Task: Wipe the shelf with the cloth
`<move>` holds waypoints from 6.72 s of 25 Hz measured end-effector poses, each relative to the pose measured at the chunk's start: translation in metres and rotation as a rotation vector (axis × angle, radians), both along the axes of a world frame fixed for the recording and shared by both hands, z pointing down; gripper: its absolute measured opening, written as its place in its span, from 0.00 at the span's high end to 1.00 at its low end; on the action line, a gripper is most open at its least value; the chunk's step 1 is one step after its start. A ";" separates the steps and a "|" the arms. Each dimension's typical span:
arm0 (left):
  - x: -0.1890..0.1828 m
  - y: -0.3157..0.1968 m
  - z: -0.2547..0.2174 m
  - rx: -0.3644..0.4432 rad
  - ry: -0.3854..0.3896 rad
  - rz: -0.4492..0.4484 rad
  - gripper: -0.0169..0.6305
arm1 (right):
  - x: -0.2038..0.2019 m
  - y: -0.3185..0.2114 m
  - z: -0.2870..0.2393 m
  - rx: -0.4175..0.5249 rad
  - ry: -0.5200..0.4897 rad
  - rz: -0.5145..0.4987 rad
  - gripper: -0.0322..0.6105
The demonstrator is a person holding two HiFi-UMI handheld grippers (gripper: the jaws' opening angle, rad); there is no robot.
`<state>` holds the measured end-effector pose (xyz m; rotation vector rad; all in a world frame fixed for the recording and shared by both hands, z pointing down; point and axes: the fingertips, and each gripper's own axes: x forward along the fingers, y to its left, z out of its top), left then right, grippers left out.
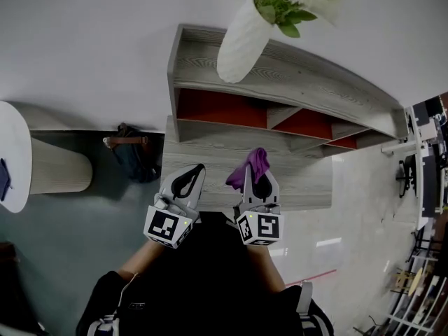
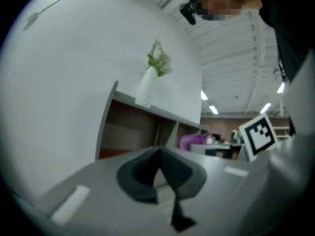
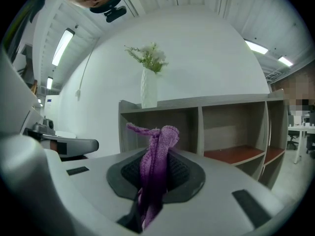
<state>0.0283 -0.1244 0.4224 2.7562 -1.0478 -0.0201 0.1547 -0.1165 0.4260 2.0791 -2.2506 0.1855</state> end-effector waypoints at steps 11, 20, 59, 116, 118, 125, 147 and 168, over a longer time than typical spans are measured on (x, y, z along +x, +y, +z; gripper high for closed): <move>0.027 -0.039 0.001 -0.003 -0.018 -0.038 0.97 | 0.050 -0.057 0.025 -0.066 0.021 0.037 0.87; 0.048 -0.064 0.009 -0.029 -0.041 -0.029 0.97 | 0.073 -0.093 0.057 -0.150 0.046 0.076 0.87; 0.031 -0.091 0.020 -0.057 -0.041 -0.073 0.97 | 0.063 -0.159 0.103 -0.396 0.248 0.018 0.87; -0.093 -0.040 0.003 -0.026 0.006 -0.352 0.97 | -0.163 -0.176 0.105 -0.382 0.426 -0.573 0.87; -0.094 -0.036 0.002 -0.024 0.008 -0.356 0.97 | -0.165 -0.173 0.106 -0.377 0.437 -0.590 0.87; -0.094 -0.027 0.011 -0.039 0.007 -0.352 0.97 | -0.172 -0.157 0.112 -0.404 0.456 -0.705 0.87; -0.003 -0.062 -0.006 0.015 0.020 -0.069 0.97 | -0.002 -0.110 0.046 -0.178 0.125 -0.099 0.87; 0.019 -0.079 -0.007 0.006 0.011 -0.030 0.97 | 0.067 -0.181 0.080 -0.338 0.226 0.140 0.87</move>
